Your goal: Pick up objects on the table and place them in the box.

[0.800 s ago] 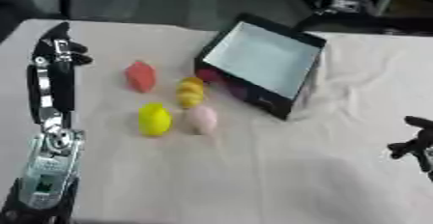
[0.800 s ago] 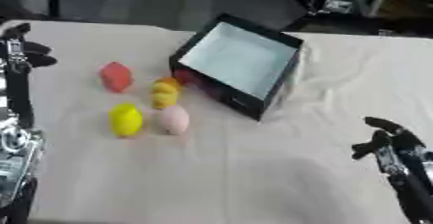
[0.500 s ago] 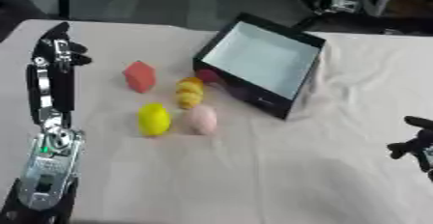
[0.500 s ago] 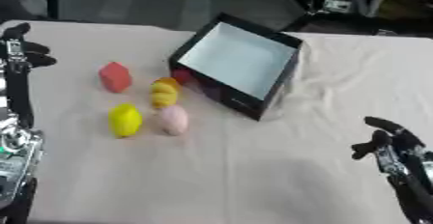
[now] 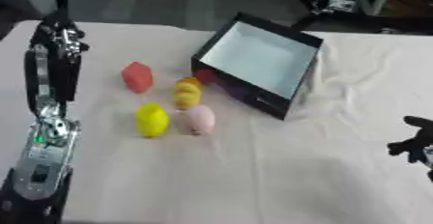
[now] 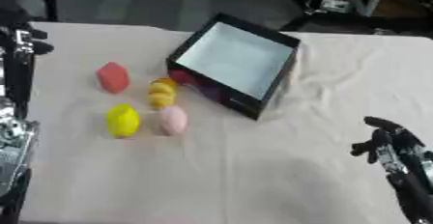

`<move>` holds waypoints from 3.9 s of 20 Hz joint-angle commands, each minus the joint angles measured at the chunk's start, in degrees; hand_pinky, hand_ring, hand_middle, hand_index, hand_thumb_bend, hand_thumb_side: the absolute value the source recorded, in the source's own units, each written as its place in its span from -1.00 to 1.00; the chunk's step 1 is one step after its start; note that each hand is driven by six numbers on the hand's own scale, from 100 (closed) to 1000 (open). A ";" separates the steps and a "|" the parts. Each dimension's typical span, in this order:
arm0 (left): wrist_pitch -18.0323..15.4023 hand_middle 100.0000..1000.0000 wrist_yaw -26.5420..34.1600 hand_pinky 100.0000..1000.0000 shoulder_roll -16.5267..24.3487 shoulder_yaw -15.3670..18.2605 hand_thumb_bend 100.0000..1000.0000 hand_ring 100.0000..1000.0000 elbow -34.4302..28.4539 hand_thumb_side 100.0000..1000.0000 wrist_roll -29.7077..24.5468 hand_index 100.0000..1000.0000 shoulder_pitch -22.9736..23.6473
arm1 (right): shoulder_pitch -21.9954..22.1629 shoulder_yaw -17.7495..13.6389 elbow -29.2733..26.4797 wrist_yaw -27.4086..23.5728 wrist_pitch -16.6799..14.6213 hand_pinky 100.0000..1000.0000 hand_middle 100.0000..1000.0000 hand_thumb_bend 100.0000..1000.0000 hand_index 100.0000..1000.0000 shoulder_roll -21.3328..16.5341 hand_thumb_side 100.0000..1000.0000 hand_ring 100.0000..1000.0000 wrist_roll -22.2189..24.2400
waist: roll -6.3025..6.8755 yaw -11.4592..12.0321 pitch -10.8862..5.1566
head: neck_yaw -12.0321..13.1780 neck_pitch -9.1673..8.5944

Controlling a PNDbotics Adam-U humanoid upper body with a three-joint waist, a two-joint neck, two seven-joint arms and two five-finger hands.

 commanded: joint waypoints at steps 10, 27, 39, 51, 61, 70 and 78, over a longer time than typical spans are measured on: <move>-11.27 0.56 -18.95 0.56 20.06 -22.61 -0.46 0.47 30.85 -0.15 -56.76 0.79 -31.32 | 0.49 0.52 -0.69 0.79 0.08 0.26 -0.52 -1.00 0.52 -2.02 0.16 -0.07 0.03 | 0.72 -1.52 -2.63 | -0.18 -0.11; -25.11 0.71 -40.78 0.59 10.37 -18.69 -0.37 0.58 54.41 -0.52 -53.38 0.82 -36.77 | 0.52 0.41 -0.60 1.04 0.24 0.27 -0.50 -1.00 0.52 -1.50 0.18 -0.06 -0.14 | 0.44 -1.61 -2.43 | -0.93 -0.11; -24.15 0.77 -47.79 0.58 8.64 -16.72 -0.37 0.59 58.00 -0.52 -39.41 0.83 -36.22 | 0.44 0.39 -0.61 1.00 0.25 0.27 -0.50 -1.00 0.52 -1.35 0.18 -0.06 -0.06 | 0.33 -1.70 -2.29 | -1.08 -0.11; -23.57 0.05 -46.71 0.32 6.90 -14.88 -0.78 -0.06 60.77 -0.73 -34.86 0.34 -35.51 | 0.35 0.38 -0.58 0.88 0.21 0.27 -0.50 -1.00 0.52 -1.27 0.17 -0.06 0.18 | 0.22 -1.86 -2.27 | -1.07 -0.11; -18.53 -0.12 -41.98 0.31 7.33 -14.72 -0.89 -0.20 44.84 -0.81 -30.05 0.22 -40.35 | 0.62 0.54 -0.51 0.81 0.22 0.28 -0.50 -1.00 0.52 -1.33 0.18 -0.06 0.31 | 0.17 -1.72 -2.54 | -1.49 -0.11; -17.51 -0.04 -47.51 0.32 -8.54 -14.04 -0.91 -0.14 50.04 -0.74 -28.24 0.30 -44.13 | 0.05 0.94 -0.51 0.18 0.18 0.28 -0.50 -1.00 0.52 -1.04 0.17 -0.06 0.83 | -0.40 -3.17 -2.22 | -0.53 -0.11; -17.02 0.49 -53.97 0.46 -14.46 -13.62 -0.27 0.30 55.95 0.40 -26.92 0.77 -42.79 | -0.52 1.24 -0.51 -0.44 0.17 0.28 -0.50 -1.00 0.52 -1.09 0.16 -0.06 1.39 | -0.56 -4.12 -2.05 | 0.10 -0.11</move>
